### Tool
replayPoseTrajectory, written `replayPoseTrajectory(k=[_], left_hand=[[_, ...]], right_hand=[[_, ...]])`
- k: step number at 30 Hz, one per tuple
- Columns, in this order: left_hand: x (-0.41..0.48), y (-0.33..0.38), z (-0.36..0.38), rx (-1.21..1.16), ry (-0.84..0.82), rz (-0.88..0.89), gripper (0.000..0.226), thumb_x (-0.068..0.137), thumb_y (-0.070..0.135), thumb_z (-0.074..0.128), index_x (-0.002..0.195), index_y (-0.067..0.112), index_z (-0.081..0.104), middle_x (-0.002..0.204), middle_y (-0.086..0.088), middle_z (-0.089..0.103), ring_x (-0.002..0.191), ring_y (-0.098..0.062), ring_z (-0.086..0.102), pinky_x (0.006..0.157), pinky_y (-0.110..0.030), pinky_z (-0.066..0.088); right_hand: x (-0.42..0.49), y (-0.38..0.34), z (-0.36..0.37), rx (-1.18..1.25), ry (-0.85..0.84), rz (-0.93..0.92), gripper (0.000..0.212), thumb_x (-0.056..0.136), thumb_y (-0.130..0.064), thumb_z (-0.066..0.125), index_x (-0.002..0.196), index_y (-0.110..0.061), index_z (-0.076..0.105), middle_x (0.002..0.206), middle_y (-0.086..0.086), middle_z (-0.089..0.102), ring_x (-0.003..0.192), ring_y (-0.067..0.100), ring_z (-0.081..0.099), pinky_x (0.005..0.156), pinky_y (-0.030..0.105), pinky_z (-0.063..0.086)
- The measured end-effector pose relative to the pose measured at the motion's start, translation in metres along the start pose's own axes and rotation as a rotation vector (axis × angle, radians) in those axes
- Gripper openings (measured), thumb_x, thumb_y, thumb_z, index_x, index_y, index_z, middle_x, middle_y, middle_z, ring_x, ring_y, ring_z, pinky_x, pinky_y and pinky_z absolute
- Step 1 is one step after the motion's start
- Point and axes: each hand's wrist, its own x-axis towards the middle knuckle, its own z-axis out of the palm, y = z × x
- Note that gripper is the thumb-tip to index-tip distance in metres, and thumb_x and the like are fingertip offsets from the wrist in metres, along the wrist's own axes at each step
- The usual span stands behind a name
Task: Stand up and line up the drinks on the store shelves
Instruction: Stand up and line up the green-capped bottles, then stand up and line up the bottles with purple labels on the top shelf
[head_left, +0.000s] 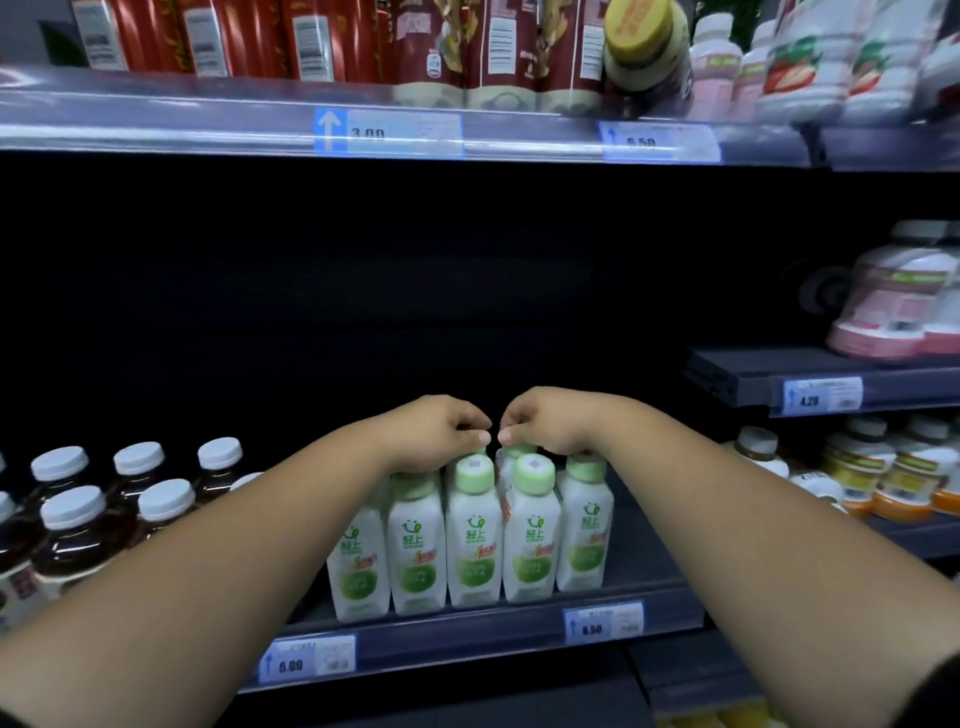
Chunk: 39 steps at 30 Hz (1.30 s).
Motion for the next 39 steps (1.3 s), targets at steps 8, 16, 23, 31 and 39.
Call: replayPoseTrajectory(k=[8, 16, 23, 31, 39], left_hand=[[-0.001, 0.030, 0.015, 0.072, -0.014, 0.124, 0.060, 0.080, 0.061, 0.068, 0.134, 0.037, 0.056, 0.134, 0.015, 0.054, 0.120, -0.005, 0.052, 0.102, -0.032, 0.045], [-0.008, 0.056, 0.033, 0.217, 0.080, 0.076, 0.040, 0.086, 0.045, 0.070, 0.124, 0.035, 0.063, 0.134, 0.016, 0.051, 0.126, -0.007, 0.046, 0.106, -0.039, 0.040], [-0.027, 0.074, 0.055, 0.285, 0.184, -0.012, 0.069, 0.089, 0.052, 0.063, 0.149, 0.035, 0.036, 0.160, 0.002, 0.027, 0.145, -0.018, 0.027, 0.117, -0.039, 0.027], [-0.063, 0.088, 0.037, 0.270, 0.302, -0.051, 0.076, 0.087, 0.051, 0.066, 0.152, 0.036, 0.029, 0.160, 0.004, 0.025, 0.146, -0.016, 0.026, 0.116, -0.036, 0.030], [-0.116, 0.085, -0.025, 0.218, 0.447, -0.034, 0.069, 0.090, 0.047, 0.065, 0.149, 0.036, 0.032, 0.151, 0.016, 0.033, 0.135, -0.005, 0.037, 0.101, -0.018, 0.033]], right_hand=[[-0.035, 0.047, -0.005, 0.253, 0.024, -0.038, 0.060, 0.090, -0.051, 0.068, 0.141, -0.024, 0.056, 0.134, -0.006, 0.061, 0.120, 0.010, 0.057, 0.103, 0.031, 0.046], [-0.063, 0.072, 0.009, 0.404, 0.013, -0.109, 0.014, 0.092, -0.032, 0.071, 0.104, -0.026, 0.072, 0.099, -0.008, 0.072, 0.093, 0.009, 0.066, 0.088, 0.033, 0.053], [-0.081, 0.080, 0.015, 0.434, 0.095, -0.157, 0.067, 0.090, -0.043, 0.071, 0.149, -0.030, 0.044, 0.150, -0.004, 0.047, 0.136, 0.013, 0.046, 0.110, 0.031, 0.039], [-0.089, 0.065, 0.006, 0.455, 0.223, -0.277, 0.062, 0.090, -0.035, 0.073, 0.147, -0.031, 0.048, 0.151, -0.006, 0.047, 0.141, 0.010, 0.039, 0.108, 0.025, 0.034], [-0.109, -0.001, -0.018, 0.382, 0.355, -0.338, 0.051, 0.091, -0.039, 0.071, 0.139, -0.040, 0.053, 0.145, -0.014, 0.050, 0.136, 0.004, 0.042, 0.109, 0.029, 0.038]])
